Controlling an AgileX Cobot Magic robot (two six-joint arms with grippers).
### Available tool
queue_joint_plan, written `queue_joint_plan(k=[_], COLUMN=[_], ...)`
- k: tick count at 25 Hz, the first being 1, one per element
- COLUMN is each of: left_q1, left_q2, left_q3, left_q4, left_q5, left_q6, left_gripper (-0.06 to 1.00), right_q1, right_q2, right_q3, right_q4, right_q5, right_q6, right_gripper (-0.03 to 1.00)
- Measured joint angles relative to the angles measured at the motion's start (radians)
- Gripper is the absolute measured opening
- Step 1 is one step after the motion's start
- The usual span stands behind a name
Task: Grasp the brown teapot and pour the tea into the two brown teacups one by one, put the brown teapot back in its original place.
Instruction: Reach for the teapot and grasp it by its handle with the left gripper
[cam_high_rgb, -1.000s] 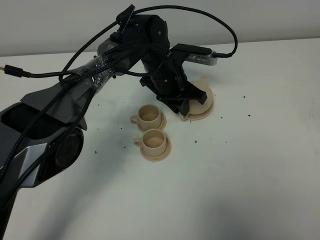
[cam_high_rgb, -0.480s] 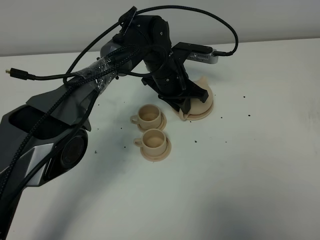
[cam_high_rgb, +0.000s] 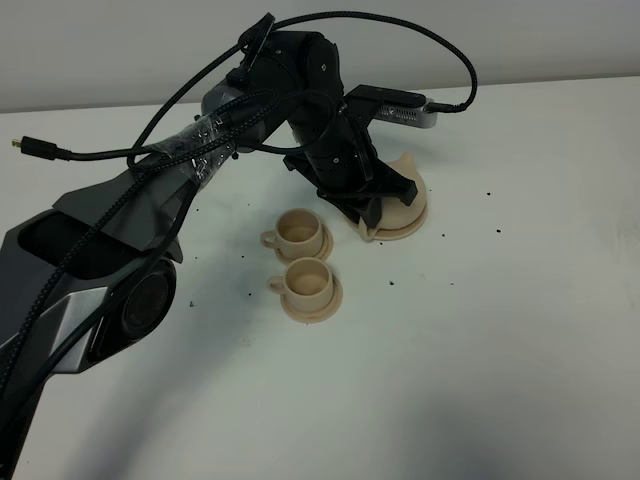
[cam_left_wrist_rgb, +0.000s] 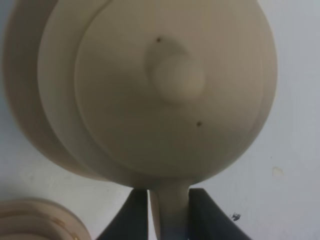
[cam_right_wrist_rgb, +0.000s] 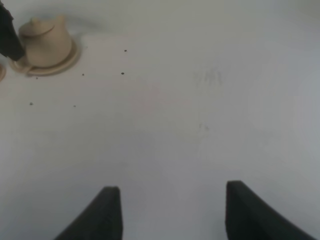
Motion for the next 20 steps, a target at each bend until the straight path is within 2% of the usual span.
queue_joint_plan(k=[8,13,20], left_q1=[0.0,0.0,-0.001], left_q2=[0.0,0.0,0.0], left_q3=[0.0,0.0,0.0], left_q4=[-0.002,-0.009,-0.009], left_q5=[0.0,0.0,-0.001], left_q6=[-0.001,0.0,0.016], left_gripper=[0.23,0.15,0.15], right_q1=[0.0,0.0,0.0], right_q2=[0.0,0.0,0.0], right_q3=[0.0,0.0,0.0], right_q4=[0.0,0.0,0.0], right_q5=[0.0,0.0,0.0], right_q6=[0.0,0.0,0.0], right_gripper=[0.49,0.49,0.49])
